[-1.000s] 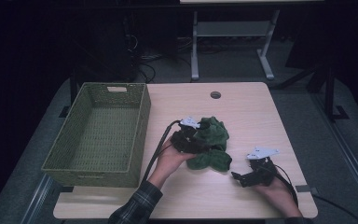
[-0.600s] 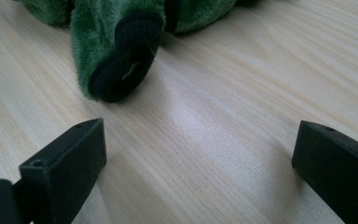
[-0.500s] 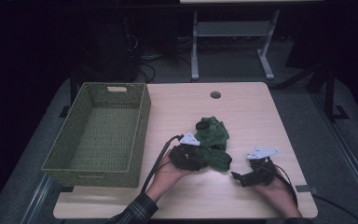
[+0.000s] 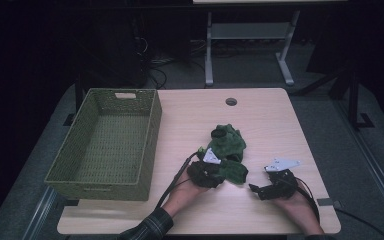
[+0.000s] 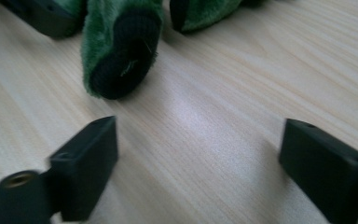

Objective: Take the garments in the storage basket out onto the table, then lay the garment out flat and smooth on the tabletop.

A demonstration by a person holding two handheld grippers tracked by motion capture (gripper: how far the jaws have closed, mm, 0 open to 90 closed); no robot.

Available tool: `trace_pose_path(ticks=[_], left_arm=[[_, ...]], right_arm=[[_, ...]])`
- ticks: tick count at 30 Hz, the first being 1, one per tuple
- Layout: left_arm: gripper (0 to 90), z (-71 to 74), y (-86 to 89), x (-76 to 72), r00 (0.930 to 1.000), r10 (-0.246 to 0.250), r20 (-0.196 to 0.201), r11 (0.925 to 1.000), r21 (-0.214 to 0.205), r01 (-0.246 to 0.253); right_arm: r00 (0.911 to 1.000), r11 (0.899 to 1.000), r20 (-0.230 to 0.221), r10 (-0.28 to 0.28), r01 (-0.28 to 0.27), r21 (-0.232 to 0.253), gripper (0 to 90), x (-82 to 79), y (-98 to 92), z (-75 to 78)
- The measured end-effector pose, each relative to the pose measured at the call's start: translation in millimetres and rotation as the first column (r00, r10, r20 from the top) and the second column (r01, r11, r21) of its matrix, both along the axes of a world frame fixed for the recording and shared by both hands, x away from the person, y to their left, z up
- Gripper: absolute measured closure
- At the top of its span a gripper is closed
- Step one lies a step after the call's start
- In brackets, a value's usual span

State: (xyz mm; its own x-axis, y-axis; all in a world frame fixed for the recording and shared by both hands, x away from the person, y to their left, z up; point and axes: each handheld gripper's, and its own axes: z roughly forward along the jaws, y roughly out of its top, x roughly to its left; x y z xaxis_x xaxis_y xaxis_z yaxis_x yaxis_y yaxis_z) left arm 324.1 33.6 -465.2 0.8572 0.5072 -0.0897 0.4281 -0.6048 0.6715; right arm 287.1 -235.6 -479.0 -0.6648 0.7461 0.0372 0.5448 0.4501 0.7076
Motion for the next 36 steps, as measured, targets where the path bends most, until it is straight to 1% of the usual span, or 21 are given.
trace_pose_path(ticks=[1, 3, 4, 5, 7, 9, 10, 11, 13, 14, 15, 18, 19, 22, 23, 24, 25, 27, 31, 33, 36], left_arm=[[67.7, 0.1, -0.2, 0.2, 1.0000, 0.004, 0.000, 1.0000, 0.001, -0.004], [70.5, 0.1, 0.5, 1.0, 0.9998, 0.017, 0.001, 0.9998, 0.002, -0.017], [74.6, 0.2, 1.0, 1.6, 0.9998, 0.022, -0.005, 0.9998, -0.002, -0.022], [76.1, 0.5, 1.9, 2.3, 0.9997, 0.022, -0.012, 0.9997, -0.003, -0.022], [77.6, 2.7, 3.1, 2.6, 0.9995, 0.023, -0.021, 0.9996, -0.013, -0.023], [81.8, 5.7, 5.1, 2.8, 0.9994, 0.019, -0.029, 0.9993, -0.031, -0.020], [84.7, 9.4, 7.7, 2.4, 0.9990, 0.022, -0.039, 0.9967, -0.078, -0.025], [85.0, 9.4, 7.7, 2.4, 0.9990, 0.022, -0.039, 0.9967, -0.078, -0.025], [85.7, 15.5, 10.6, 1.3, 0.9991, 0.018, -0.037, 0.9943, -0.104, -0.022], [86.2, 18.1, 12.1, 1.2, 0.9995, 0.008, -0.030, 0.9951, -0.098, -0.011], [86.4, 23.7, 14.0, -0.8, 0.9996, 0.010, -0.027, 0.9920, -0.125, -0.013], [86.5, 28.9, 16.6, -2.0, 0.9997, 0.005, -0.025, 0.9905, -0.137, -0.009], [86.5, 31.4, 18.4, -2.3, 0.9997, 0.000, -0.024, 0.9899, -0.141, -0.004], [86.5, 39.4, 27.3, -3.9, 0.9996, -0.001, -0.029, 0.9852, -0.171, -0.004], [86.5, 39.4, 27.3, -3.9, 0.9996, -0.001, -0.029, 0.9852, -0.171, -0.004], [86.5, 41.1, 30.3, -3.8, 0.9995, -0.003, -0.032, 0.9849, -0.173, -0.003], [86.5, 43.7, 35.6, -4.4, 0.9993, 0.000, -0.037, 0.9824, -0.187, -0.007], [86.5, 45.4, 40.8, -5.8, 0.9992, 0.006, -0.039, 0.9810, -0.194, -0.013], [86.8, 47.3, 50.1, -6.8, 0.9989, 0.013, -0.046, 0.9797, -0.199, -0.022], [87.0, 48.1, 56.9, -6.9, 0.9982, 0.020, -0.056, 0.9763, -0.214, -0.032], [87.0, 48.7, 66.3, -7.8, 0.9973, 0.037, -0.063, 0.9733, -0.224, -0.050]], right_arm=[[1.0000, 1.000, 0.009, -0.005, 0.005, 0.014, 14.1, -1.7, -0.4, 2.4], [0.9999, 1.000, 0.016, -0.003, 0.002, 0.022, 14.1, -2.0, -0.8, 3.5], [0.9998, 0.998, 0.019, -0.001, 0.000, 0.056, 14.8, -2.9, -1.1, 6.4], [0.9998, 0.998, 0.019, -0.001, 0.000, 0.056, 14.8, -2.9, -1.1, 6.4], [0.9998, 0.996, 0.018, 0.011, -0.012, 0.086, 16.9, -2.6, -0.9, 8.8], [0.9993, 0.993, 0.024, 0.030, -0.033, 0.111, 21.8, -2.6, 1.4, 10.5], [0.9988, 0.991, 0.014, 0.046, -0.048, 0.125, 27.6, -2.1, 5.1, 12.0], [0.9988, 0.991, 0.014, 0.046, -0.048, 0.125, 27.6, -2.1, 5.1, 12.0], [0.9980, 0.988, 0.002, 0.062, -0.062, 0.138, 33.3, 0.2, 11.4, 12.1], [0.9978, 0.988, -0.002, 0.066, -0.065, 0.138, 34.3, 0.8, 12.5, 11.8], [0.9974, 0.988, -0.003, 0.072, -0.071, 0.139, 36.0, 1.5, 14.1, 11.5], [0.9966, 0.986, -0.008, 0.081, -0.079, 0.143, 39.7, 2.7, 16.9, 10.8], [0.9960, 0.985, -0.011, 0.089, -0.086, 0.150, 44.7, 4.2, 19.3, 10.2], [0.9956, 0.984, -0.021, 0.091, -0.087, 0.153, 53.4, 6.0, 22.6, 9.5], [0.9956, 0.984, -0.021, 0.091, -0.087, 0.153, 53.4, 6.0, 22.6, 9.5], [0.9949, 0.983, -0.022, 0.098, -0.094, 0.156, 62.2, 8.3, 22.9, 8.5], [0.9957, 0.985, -0.024, 0.090, -0.085, 0.153, 66.9, 8.5, 23.4, 8.6], [0.9959, 0.986, -0.021, 0.088, -0.084, 0.142, 75.1, 8.9, 23.4, 9.3], [0.9966, 0.989, -0.004, 0.082, -0.081, 0.124, 78.8, 8.1, 22.6, 10.8], [0.9970, 0.991, 0.016, 0.076, -0.077, 0.106, 79.9, 6.0, 19.9, 14.2], [0.9973, 0.991, 0.024, 0.070, -0.072, 0.109, 80.1, 4.1, 17.8, 16.8]])
